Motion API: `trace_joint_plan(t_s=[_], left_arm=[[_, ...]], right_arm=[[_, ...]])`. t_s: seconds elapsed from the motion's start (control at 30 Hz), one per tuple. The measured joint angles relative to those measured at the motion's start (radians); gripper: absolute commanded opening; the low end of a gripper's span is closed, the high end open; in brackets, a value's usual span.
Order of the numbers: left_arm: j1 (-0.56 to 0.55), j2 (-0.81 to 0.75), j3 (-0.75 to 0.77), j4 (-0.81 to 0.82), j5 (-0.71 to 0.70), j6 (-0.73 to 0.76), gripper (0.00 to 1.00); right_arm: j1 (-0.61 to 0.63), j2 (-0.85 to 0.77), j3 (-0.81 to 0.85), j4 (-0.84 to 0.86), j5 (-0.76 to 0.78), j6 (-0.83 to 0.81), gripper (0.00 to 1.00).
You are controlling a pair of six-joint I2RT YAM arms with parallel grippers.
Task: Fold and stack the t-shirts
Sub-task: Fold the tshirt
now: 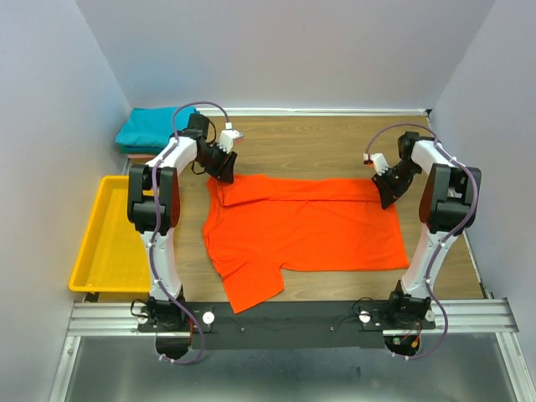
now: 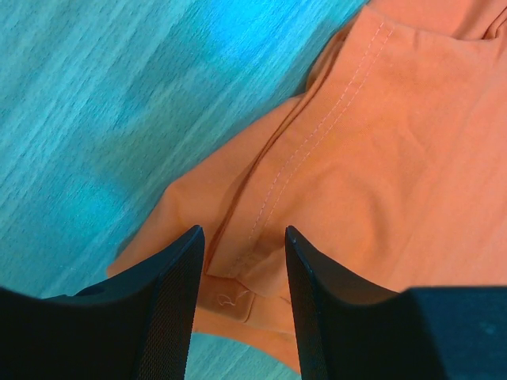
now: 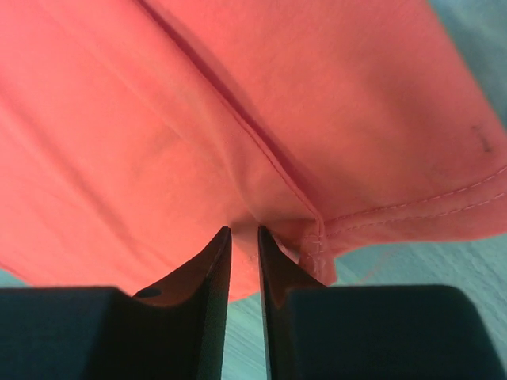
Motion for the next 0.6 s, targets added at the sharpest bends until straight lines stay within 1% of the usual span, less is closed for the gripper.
trace_joint_plan(t_s=[0.1,0.13,0.17,0.2,0.3,0.33,0.43,0.5,0.6], left_arm=[[0.000,0.000,-0.002,0.000,0.000,0.001,0.42],[0.000,0.000,-0.004,0.000,0.000,0.002,0.37],[0.000,-0.002,-0.005,0.000,0.000,0.004,0.35],[0.000,-0.003,-0.007,-0.001,0.000,0.006,0.34],[0.000,-0.009,-0.007,-0.001,0.000,0.006,0.34],[0.000,-0.010,-0.007,-0.001,0.000,0.006,0.36],[0.000,-0.011,-0.006,0.000,0.000,-0.004,0.39],[0.001,-0.011,-0.005,0.000,0.000,-0.016,0.39],[0.003,-0.011,0.004,-0.001,-0.004,-0.023,0.38]], right_arm=[[0.000,-0.015,-0.018,0.003,0.017,-0.017,0.24],[0.000,-0.023,-0.021,0.003,0.019,-0.022,0.24],[0.000,-0.037,-0.022,-0.001,0.022,-0.034,0.25],[0.000,-0.048,-0.022,-0.001,0.023,-0.040,0.29],[0.000,-0.070,0.007,-0.033,0.019,-0.054,0.38],[0.000,-0.069,0.035,-0.051,0.009,-0.051,0.40],[0.007,-0.043,0.188,-0.090,-0.064,0.004,0.41],[0.018,-0.029,0.270,-0.093,-0.107,0.056,0.42],[0.070,-0.019,0.351,-0.064,-0.169,0.157,0.44]])
